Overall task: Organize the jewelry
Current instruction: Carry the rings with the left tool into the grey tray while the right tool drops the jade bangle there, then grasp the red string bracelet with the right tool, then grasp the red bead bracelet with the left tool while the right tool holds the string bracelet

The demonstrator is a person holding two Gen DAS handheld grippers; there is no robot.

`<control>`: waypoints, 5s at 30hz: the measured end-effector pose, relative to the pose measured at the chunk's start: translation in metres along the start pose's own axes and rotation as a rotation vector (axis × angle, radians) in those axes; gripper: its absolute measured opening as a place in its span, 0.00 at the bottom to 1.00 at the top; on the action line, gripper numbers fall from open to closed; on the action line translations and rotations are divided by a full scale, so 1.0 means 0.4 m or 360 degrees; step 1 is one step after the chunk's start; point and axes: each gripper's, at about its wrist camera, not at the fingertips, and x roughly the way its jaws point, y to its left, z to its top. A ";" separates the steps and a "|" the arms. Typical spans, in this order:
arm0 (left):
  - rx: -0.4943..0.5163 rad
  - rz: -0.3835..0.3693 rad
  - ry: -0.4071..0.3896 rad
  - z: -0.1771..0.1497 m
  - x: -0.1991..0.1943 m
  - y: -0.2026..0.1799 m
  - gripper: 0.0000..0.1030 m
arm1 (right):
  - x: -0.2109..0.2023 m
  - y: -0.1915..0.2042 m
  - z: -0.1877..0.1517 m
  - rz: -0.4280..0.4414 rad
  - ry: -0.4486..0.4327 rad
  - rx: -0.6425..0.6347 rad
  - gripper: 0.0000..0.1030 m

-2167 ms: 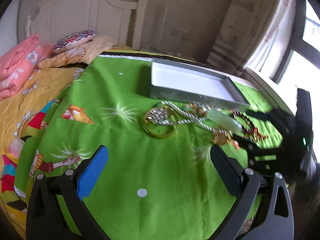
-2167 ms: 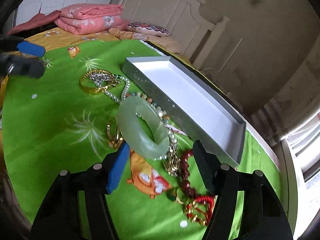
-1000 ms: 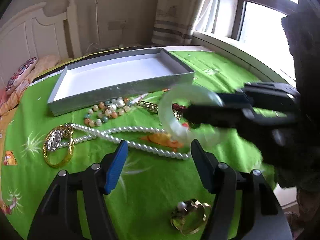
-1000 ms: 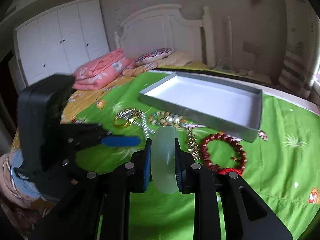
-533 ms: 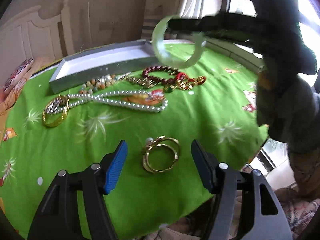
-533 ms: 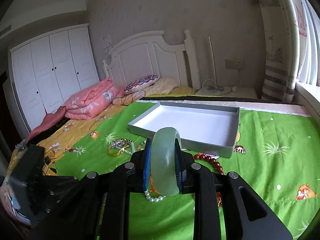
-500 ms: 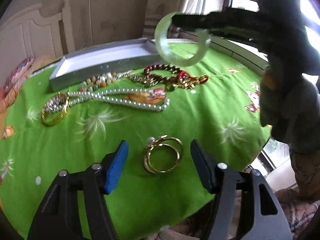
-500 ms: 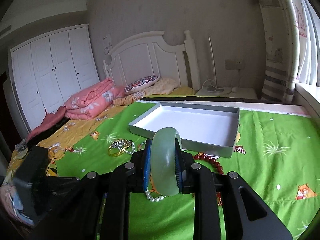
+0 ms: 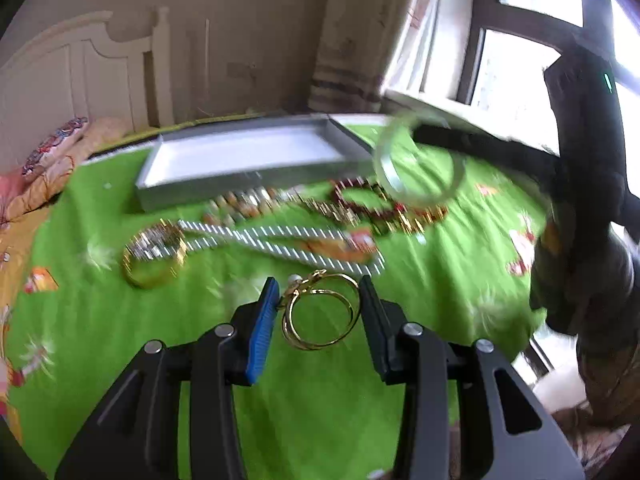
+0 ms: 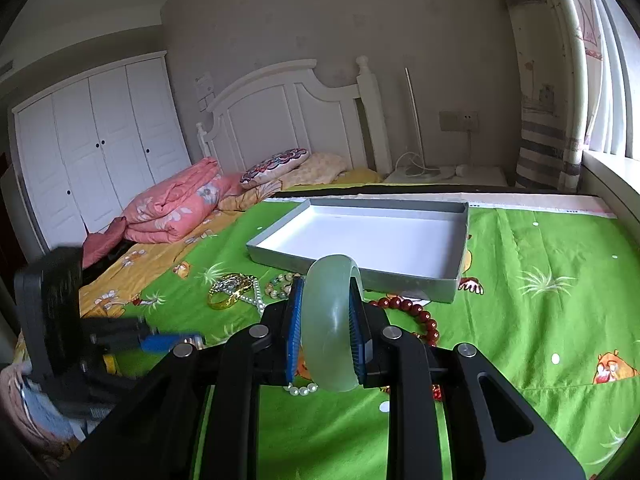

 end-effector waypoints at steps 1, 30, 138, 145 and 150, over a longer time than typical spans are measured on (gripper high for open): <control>-0.0009 0.0004 -0.0014 0.014 -0.003 0.010 0.39 | 0.001 0.003 0.003 -0.0005 -0.0001 -0.0003 0.22; -0.0243 0.0210 0.0179 0.376 0.355 0.304 0.39 | 0.378 -0.166 0.194 -0.0430 0.0328 -0.0245 0.22; -0.0137 0.0111 0.0492 0.291 0.455 -0.079 0.66 | -0.001 -0.147 -0.116 -0.0176 0.0501 0.0084 0.17; 0.0100 0.0143 0.0452 0.280 0.474 -0.130 0.13 | -0.006 -0.167 -0.107 -0.0254 0.0462 0.0115 0.17; 0.0147 0.0132 0.0355 0.274 0.444 -0.134 0.11 | -0.003 -0.199 -0.105 -0.0308 0.0500 0.0125 0.18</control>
